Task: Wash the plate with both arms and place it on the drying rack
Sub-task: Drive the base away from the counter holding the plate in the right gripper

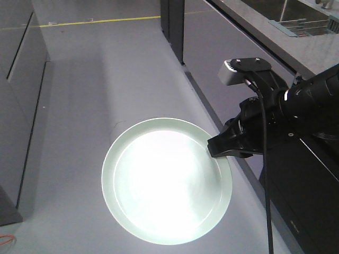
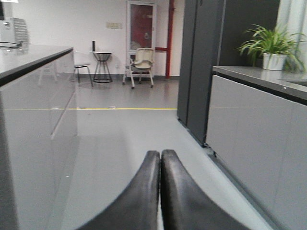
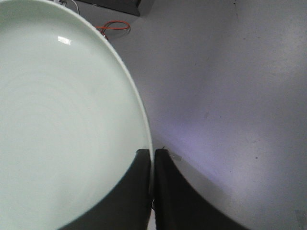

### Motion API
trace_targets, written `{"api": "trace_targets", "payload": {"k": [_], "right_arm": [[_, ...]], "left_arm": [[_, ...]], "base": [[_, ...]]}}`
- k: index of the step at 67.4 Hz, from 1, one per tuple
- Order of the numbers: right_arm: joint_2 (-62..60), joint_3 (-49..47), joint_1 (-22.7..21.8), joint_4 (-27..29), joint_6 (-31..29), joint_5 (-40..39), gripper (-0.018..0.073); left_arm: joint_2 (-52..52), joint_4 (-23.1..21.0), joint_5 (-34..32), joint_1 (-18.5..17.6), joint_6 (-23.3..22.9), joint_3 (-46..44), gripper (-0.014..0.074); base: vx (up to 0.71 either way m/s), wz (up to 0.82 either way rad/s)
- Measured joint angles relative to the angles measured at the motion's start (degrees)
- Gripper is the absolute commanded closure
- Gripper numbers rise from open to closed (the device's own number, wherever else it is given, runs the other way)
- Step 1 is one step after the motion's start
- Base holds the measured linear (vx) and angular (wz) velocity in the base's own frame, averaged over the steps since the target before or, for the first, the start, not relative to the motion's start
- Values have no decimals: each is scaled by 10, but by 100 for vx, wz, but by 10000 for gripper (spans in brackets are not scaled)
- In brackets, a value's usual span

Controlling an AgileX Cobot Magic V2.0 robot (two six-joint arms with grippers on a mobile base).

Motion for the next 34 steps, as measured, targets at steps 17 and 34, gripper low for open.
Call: {"api": "trace_targets", "payload": {"k": [17,34], "right_arm": [[0,0,0,0,0,0,561],[0,0,0,0,0,0,561]], "left_arm": [[0,0,0,0,0,0,603],[0,0,0,0,0,0,603]], "base": [[-4,28],[-1,20]]}}
